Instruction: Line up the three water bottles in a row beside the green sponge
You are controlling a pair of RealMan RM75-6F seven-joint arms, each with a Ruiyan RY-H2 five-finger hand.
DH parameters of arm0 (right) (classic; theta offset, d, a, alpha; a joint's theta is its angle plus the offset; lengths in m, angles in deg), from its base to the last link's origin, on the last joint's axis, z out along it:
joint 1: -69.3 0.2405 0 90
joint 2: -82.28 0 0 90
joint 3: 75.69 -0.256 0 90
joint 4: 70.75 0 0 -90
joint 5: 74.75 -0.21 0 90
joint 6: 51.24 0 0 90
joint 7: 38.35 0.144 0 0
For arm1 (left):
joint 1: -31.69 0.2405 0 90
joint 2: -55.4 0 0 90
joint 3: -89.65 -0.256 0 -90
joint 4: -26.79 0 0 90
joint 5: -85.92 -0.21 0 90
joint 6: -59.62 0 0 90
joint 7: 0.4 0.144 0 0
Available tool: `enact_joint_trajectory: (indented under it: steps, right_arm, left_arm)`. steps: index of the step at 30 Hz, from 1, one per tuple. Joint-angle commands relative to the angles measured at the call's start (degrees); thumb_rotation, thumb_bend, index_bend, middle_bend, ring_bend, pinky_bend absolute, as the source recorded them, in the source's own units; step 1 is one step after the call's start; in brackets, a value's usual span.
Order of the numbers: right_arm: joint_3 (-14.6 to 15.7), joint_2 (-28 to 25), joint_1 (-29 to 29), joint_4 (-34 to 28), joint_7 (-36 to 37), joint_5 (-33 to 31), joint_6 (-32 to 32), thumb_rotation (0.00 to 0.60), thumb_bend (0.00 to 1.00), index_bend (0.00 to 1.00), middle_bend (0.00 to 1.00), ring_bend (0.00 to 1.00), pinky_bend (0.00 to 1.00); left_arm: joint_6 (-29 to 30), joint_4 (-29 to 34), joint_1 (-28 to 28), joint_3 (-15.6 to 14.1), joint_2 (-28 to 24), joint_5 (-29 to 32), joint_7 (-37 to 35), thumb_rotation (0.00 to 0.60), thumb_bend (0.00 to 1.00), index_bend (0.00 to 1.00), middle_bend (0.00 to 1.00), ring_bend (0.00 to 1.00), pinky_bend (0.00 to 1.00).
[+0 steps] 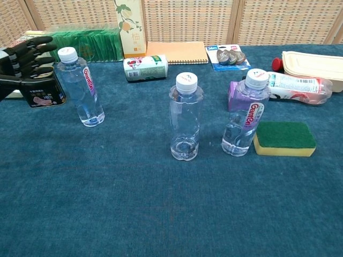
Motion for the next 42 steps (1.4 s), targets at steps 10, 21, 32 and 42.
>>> enact_joint_trajectory:
  steps: [10, 21, 32, 42]
  right_arm:
    - [-0.1, 0.0, 0.2, -0.1, -0.2, -0.6, -0.3, 0.600, 0.00, 0.15, 0.03, 0.00, 0.00]
    - [-0.2, -0.2, 0.4, 0.2, 1.1, -1.3, -0.4, 0.600, 0.00, 0.15, 0.03, 0.00, 0.00]
    - [0.0, -0.5, 0.5, 0.4, 2.2, -1.1, -0.2, 0.600, 0.00, 0.15, 0.03, 0.00, 0.00]
    - [0.2, -0.4, 0.6, 0.2, 1.9, -0.7, -0.4, 0.600, 0.00, 0.15, 0.03, 0.00, 0.00]
  left_arm:
    - [-4.9, -8.0, -4.6, 2.1, 8.8, 1.4, 0.0, 0.600, 0.09, 0.00, 0.00, 0.00, 0.03]
    - [-6.1, -14.3, -6.0, 3.6, 14.7, 3.3, 1.3, 0.600, 0.30, 0.01, 0.02, 0.00, 0.22]
    - [-4.9, -15.1, -5.4, 4.4, 16.4, 4.4, 5.6, 0.600, 0.48, 0.60, 0.50, 0.40, 0.51]
    - [0.5, -5.6, -4.4, 0.9, 12.2, -1.4, 7.0, 0.600, 0.47, 0.62, 0.53, 0.42, 0.52]
